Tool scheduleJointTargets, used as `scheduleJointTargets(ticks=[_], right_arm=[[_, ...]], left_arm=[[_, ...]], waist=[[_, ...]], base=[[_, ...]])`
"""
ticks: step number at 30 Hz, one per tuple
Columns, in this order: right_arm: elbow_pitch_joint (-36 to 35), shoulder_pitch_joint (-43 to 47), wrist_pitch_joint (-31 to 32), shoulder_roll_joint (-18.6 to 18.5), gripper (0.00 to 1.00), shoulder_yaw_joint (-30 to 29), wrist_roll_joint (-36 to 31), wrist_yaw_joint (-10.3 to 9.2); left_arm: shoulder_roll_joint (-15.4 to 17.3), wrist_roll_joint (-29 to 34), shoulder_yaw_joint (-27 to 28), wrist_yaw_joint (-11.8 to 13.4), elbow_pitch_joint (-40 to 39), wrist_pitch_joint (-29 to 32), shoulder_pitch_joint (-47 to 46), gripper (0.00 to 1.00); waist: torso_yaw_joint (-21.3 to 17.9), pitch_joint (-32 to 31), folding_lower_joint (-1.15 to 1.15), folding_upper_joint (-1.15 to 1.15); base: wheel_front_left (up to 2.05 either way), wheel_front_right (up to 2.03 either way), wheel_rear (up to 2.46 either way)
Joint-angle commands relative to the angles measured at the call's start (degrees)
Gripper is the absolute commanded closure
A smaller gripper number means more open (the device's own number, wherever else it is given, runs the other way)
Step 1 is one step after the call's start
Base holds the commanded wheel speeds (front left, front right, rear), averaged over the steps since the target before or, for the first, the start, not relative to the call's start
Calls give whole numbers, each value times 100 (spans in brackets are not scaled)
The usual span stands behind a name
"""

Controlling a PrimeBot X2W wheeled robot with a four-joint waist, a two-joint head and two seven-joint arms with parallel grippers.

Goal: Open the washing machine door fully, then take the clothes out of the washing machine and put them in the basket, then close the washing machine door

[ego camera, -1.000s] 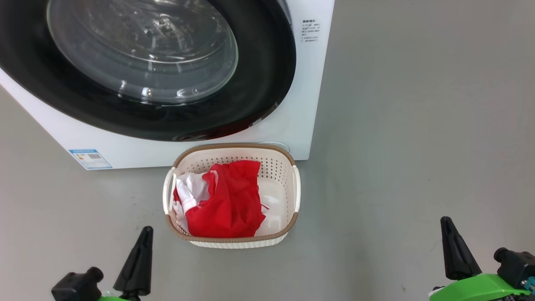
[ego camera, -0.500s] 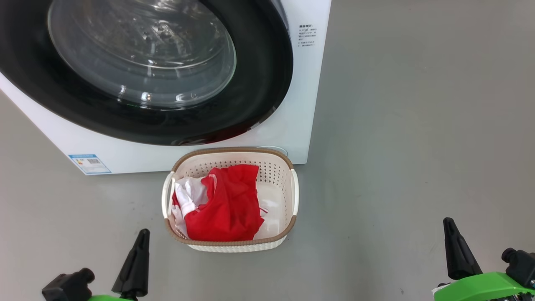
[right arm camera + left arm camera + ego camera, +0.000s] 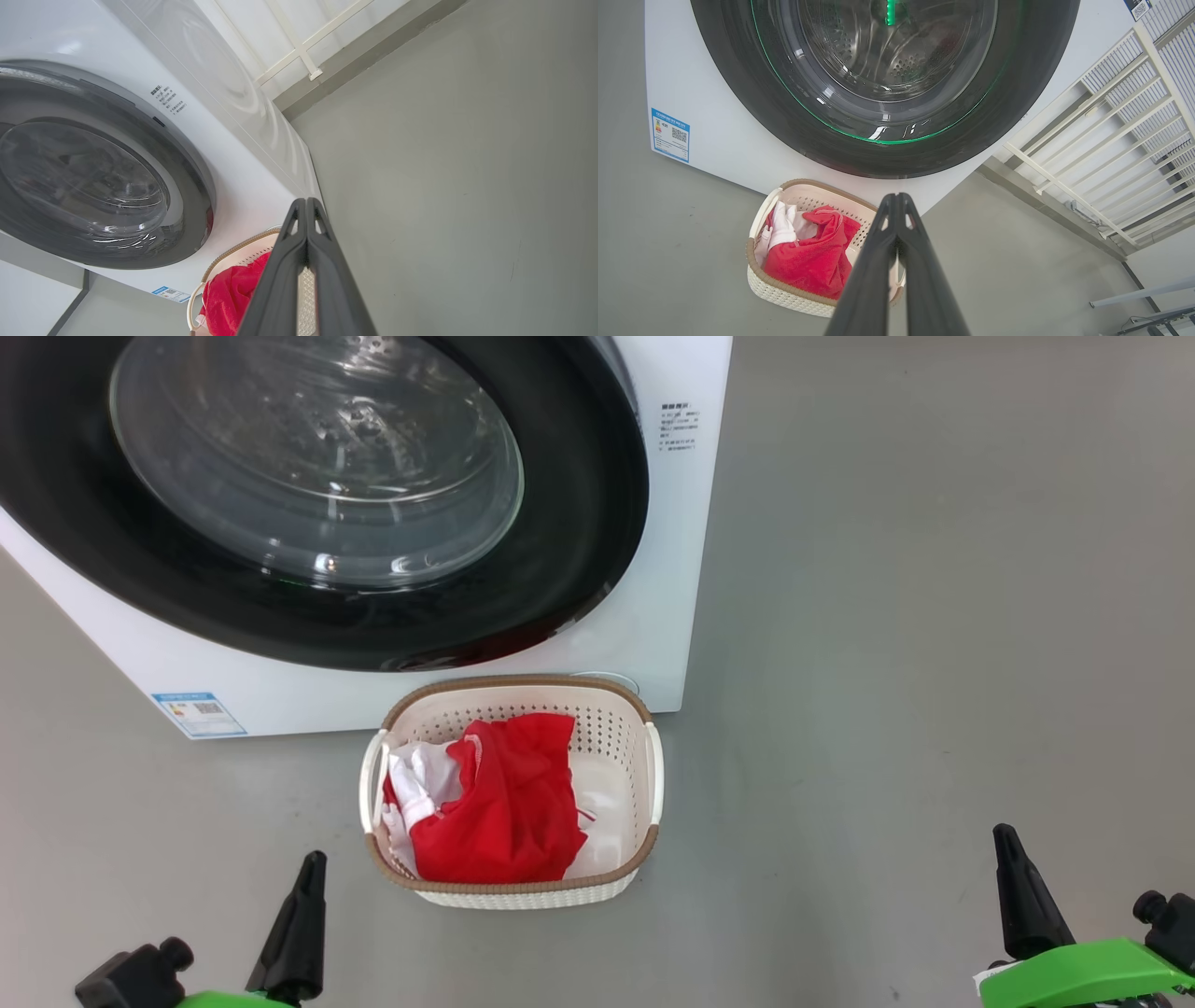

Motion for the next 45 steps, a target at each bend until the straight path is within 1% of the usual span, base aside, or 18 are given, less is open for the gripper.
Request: scheduleJointTargets(ticks=[1,45], right_arm=[[-136,-235,27,-96,100,63,169,-2],[-153,-522,731,-174,100,98,2631,-4]], left_arm=[[47,-149,128,-13,-110,33,-128,100],[-63,-2570,430,-27,-6,704,-256,100]], waist=[[-5,-12,-1,0],[-122,-317,-1,0]], base=[[0,0,0],[0,0,0]])
